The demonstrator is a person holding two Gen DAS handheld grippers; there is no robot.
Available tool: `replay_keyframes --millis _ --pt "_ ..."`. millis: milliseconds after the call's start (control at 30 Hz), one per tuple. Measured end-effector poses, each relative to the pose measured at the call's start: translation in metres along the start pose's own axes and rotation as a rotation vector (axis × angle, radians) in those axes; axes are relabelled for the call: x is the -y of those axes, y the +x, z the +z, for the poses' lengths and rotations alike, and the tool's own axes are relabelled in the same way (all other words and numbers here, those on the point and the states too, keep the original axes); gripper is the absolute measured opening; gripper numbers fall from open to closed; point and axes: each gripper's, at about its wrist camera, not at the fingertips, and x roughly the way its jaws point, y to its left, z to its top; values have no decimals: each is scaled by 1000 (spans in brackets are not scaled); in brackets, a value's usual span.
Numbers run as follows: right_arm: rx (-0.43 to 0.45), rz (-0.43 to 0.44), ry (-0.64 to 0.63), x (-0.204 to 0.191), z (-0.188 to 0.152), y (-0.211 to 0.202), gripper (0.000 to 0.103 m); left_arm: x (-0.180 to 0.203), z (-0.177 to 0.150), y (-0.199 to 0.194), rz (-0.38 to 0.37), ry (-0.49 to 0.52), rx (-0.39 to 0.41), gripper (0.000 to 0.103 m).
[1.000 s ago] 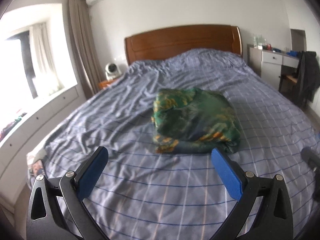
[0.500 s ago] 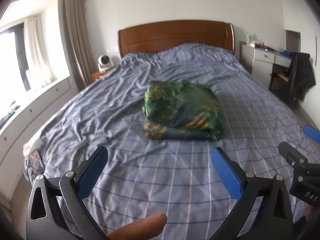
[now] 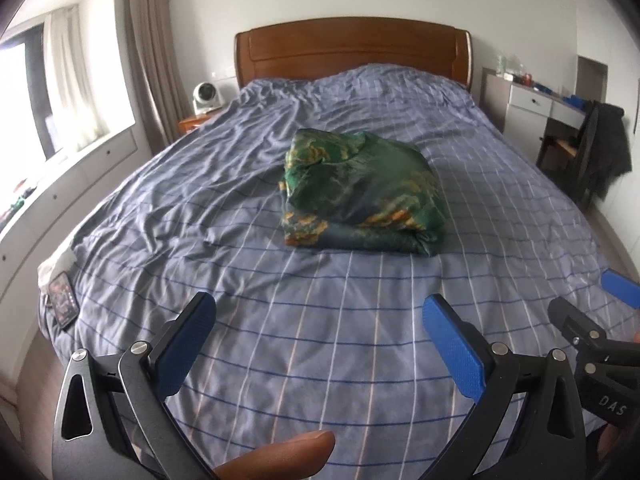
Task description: Fold large clothes
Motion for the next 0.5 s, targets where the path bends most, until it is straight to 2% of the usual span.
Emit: replay_keyframes --millis 267,500 --pt "-9 18 5 -2 0 1 89 8 -1 5 9 41 -36 103" --pt "-6 -17 -8 -4 -1 -1 89 10 -2 6 8 43 -45 103"
